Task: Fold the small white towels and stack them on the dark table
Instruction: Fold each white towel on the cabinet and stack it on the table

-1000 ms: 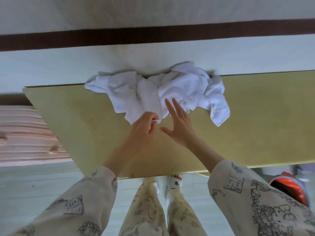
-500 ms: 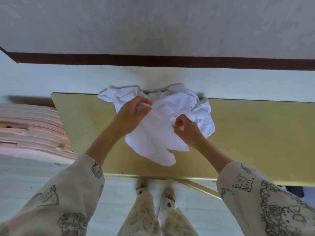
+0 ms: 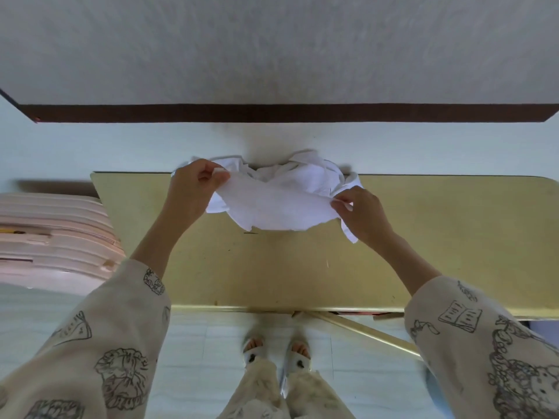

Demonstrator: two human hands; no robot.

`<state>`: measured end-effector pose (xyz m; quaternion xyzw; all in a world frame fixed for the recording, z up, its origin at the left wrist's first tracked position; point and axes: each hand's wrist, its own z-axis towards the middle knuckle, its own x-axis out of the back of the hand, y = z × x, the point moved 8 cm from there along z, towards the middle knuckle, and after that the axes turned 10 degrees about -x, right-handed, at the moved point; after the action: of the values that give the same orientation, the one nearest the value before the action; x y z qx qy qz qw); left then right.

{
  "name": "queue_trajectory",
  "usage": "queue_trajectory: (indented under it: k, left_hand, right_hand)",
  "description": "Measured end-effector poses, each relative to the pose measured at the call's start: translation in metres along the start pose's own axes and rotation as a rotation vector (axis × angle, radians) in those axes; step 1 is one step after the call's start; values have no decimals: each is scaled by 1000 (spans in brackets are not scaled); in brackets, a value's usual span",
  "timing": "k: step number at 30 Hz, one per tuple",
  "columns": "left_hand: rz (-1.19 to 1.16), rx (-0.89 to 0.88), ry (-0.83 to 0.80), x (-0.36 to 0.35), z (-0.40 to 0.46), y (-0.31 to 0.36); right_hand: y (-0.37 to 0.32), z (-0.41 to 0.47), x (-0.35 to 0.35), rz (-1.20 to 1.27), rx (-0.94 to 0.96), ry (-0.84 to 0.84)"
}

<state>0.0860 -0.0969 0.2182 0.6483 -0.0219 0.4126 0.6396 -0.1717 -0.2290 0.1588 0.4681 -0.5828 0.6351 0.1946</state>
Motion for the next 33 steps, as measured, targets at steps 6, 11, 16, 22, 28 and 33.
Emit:
queue_trajectory:
  k: [6,11,16,22,28,33]
  left_hand:
    - [61,53,-211,-19,-45,-41]
    - [54,232,-495,-69,-106,-108]
    - [47,339,-541,-98,-133,-154]
    - [-1,396,-396,-114,-103,-188]
    - [-130,491,-223,-128,-79,-221]
    - [-113,527,-164,-135,-70,-237]
  right_hand:
    - [22,-37,-15,26,-8,-56]
    - [66,-72,-72,12,-129,-293]
    - [104,-79,-112,73,-320,-370]
    - [121,-41,-133,203,-398,-324]
    - [125,9,-155,310,-480,-215]
    - [127,32,-168,298,-476,-187]
